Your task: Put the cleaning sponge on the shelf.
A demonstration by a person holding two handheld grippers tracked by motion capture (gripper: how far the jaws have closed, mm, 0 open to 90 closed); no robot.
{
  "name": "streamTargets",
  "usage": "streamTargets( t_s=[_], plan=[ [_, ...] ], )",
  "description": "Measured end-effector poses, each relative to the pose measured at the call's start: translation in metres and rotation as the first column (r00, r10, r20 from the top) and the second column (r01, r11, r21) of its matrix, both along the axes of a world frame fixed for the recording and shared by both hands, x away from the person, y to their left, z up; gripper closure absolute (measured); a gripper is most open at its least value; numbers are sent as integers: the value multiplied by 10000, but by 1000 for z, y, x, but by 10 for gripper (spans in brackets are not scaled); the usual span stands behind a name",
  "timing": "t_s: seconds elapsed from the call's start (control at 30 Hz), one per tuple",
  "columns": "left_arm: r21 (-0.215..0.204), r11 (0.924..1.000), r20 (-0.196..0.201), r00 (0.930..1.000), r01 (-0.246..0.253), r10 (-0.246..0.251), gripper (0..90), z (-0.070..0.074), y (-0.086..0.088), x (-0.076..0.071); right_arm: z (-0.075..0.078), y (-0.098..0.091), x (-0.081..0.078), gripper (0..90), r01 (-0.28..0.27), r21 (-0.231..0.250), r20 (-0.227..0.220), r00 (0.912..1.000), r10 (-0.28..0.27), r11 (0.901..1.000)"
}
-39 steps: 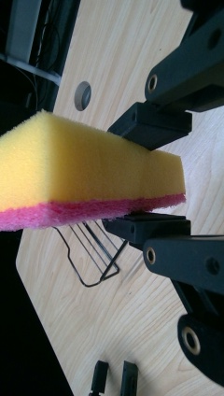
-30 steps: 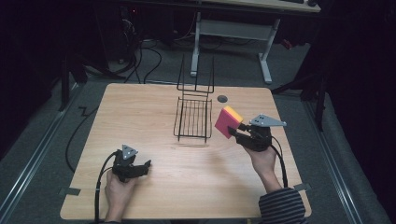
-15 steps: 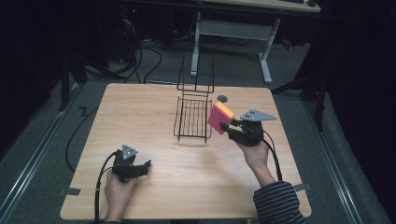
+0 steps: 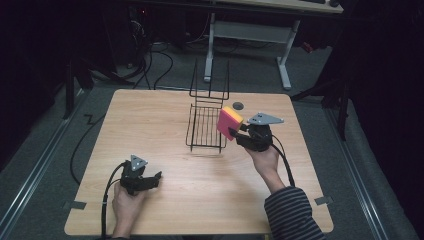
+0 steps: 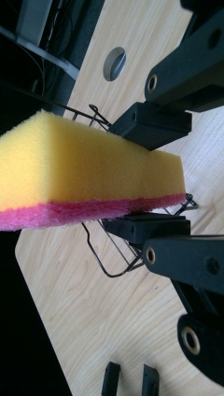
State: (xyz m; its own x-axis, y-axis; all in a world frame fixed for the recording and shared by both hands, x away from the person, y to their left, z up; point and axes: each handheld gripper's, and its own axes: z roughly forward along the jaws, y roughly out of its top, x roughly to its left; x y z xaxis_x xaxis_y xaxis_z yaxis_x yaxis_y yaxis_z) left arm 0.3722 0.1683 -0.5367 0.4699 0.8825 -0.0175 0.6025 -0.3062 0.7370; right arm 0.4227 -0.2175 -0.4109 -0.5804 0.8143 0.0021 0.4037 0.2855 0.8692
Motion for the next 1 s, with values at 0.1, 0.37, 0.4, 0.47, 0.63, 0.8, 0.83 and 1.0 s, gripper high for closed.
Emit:
streamTargets(
  t_s=[0.1,0.37,0.4,0.47,0.63,0.8,0.83,1.0],
  plan=[
    [16,10000,-5,10000,18,-18,215,0,0,0,-2,4,5,603,5,-22,-41,10000,-5,10000],
    [26,10000,-6,10000,49,-49,215,0,0,0,-13,20,20,602,7,-193,-361,9993,-14,9998],
    [25,10000,-6,10000,56,-55,215,0,0,0,-15,22,22,602,-28,-146,-408,9992,22,9999],
    [19,10000,-6,10000,55,-55,215,0,0,0,-18,26,26,601,-84,-152,-447,9990,77,9998],
    [17,10000,-5,10000,64,-64,215,0,0,0,-25,35,35,600,-113,-268,-625,9980,96,9996],
    [15,10000,-5,10000,63,-63,215,0,0,0,-31,42,43,600,-99,-217,-797,9968,82,9997],
    [17,10000,-7,10000,64,-64,215,0,0,0,-31,43,43,600,-72,-284,-842,9964,48,9996],
    [15,10000,-5,10000,65,-65,215,0,0,0,-37,48,48,600,-51,-438,-892,9960,12,9990]
  ],
)
